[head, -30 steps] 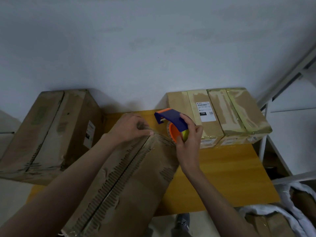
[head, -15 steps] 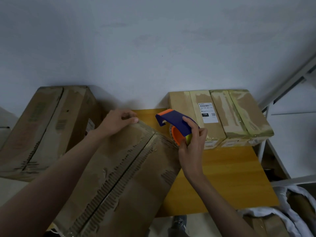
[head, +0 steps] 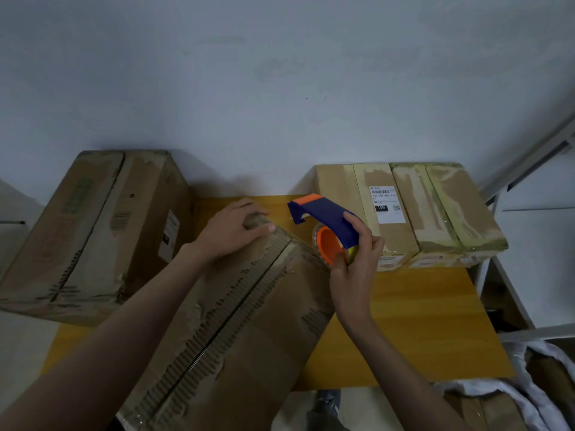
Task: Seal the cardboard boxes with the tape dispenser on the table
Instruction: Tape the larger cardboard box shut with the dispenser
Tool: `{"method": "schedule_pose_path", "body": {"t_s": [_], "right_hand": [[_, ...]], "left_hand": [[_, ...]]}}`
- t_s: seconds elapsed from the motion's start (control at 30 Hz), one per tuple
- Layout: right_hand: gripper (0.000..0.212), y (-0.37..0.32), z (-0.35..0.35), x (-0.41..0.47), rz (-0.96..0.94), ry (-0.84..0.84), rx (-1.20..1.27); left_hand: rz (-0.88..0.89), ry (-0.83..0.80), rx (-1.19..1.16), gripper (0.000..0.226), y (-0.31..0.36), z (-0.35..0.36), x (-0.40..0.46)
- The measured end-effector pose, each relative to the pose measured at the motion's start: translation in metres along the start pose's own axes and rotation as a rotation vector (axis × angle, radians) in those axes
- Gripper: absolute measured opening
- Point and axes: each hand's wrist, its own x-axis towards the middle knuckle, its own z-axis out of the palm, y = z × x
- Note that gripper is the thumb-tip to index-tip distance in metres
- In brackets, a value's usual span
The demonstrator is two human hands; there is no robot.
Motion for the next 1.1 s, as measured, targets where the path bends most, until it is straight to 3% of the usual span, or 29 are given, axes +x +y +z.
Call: {"method": "schedule_pose_path", "body": {"t_s": [0.27, 0.43, 0.57, 0.67, 0.83, 1.1], "right_hand": [[0.060, -0.001, 0.000, -0.001, 0.049, 0.022, 0.069], [0.057, -0.002, -0.008, 0.004, 0.067, 0.029, 0.123], [0.062, 0.001, -0.017, 0.007, 0.078, 0.086, 0.123], [0.061, 0.004, -0.023, 0.008, 0.111, 0.120, 0.153], [0.060, 0.005, -0.026, 0.009, 0.120, 0.148, 0.182], [0.063, -0.010, -0.003, 0.012, 0.135, 0.073, 0.241]], "left_hand": [[0.042, -0.068, 0.165, 0.073, 0.001, 0.000, 0.003], [0.200, -0.169, 0.221, 0.034, 0.024, -0.001, 0.014], [0.273, -0.201, 0.082, 0.036, 0.050, 0.011, 0.005], [0.240, -0.180, 0.090, 0.061, 0.053, 0.022, 0.000], [0.185, -0.099, 0.049, 0.055, 0.045, 0.020, -0.003], [0.006, 0.048, 0.066, 0.067, 0.006, 0.004, 0.001]]}}
